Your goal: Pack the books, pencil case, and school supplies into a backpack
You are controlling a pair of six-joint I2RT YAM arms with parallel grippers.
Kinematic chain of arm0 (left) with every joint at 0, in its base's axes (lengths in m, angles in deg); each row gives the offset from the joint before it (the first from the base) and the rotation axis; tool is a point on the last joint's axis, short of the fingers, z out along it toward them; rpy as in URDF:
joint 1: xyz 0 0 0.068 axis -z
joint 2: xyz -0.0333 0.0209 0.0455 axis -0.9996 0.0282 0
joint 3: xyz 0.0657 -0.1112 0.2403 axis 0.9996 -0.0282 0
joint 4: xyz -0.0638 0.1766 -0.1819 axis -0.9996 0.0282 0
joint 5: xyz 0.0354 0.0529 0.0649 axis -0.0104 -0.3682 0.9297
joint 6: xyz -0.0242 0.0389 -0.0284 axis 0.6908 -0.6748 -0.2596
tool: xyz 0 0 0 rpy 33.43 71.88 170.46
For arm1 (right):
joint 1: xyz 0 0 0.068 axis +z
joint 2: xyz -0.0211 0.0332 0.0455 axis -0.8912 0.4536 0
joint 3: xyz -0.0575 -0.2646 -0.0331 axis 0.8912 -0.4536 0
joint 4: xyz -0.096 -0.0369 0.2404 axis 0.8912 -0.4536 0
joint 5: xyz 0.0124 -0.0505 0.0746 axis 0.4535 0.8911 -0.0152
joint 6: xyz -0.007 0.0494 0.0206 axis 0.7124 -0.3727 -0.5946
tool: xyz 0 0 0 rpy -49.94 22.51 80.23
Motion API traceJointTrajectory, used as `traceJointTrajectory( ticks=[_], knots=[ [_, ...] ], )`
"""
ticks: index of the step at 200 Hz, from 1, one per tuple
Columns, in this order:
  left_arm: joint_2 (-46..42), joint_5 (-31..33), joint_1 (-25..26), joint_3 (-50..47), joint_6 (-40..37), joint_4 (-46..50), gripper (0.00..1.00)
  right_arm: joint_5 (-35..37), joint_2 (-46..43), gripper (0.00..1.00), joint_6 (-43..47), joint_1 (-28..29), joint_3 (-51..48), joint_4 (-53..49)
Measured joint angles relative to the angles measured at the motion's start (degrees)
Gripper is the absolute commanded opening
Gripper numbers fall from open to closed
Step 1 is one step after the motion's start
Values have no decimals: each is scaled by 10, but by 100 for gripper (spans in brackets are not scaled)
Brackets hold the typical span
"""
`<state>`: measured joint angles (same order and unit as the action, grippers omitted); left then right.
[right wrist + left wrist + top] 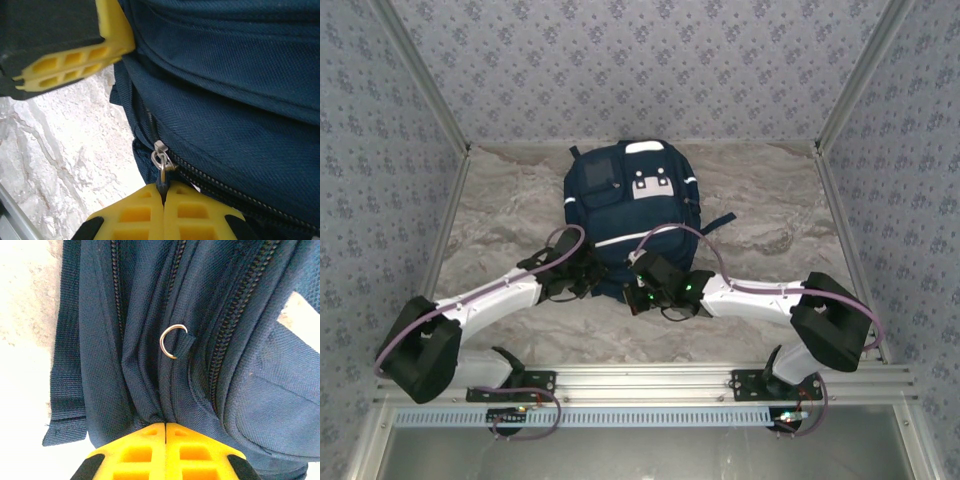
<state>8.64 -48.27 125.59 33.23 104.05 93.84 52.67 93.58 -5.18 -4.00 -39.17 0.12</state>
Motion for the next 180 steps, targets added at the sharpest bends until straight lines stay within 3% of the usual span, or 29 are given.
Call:
traceJointTrajectory(
  ticks=[74,180],
  knots=[
    [0,12,3,8,-18,14,0,2,-30,0,14,-18,-8,-53],
    [-3,26,3,16,-35,34,0,-3,-61,0,62,-95,-9,-125]
  ],
)
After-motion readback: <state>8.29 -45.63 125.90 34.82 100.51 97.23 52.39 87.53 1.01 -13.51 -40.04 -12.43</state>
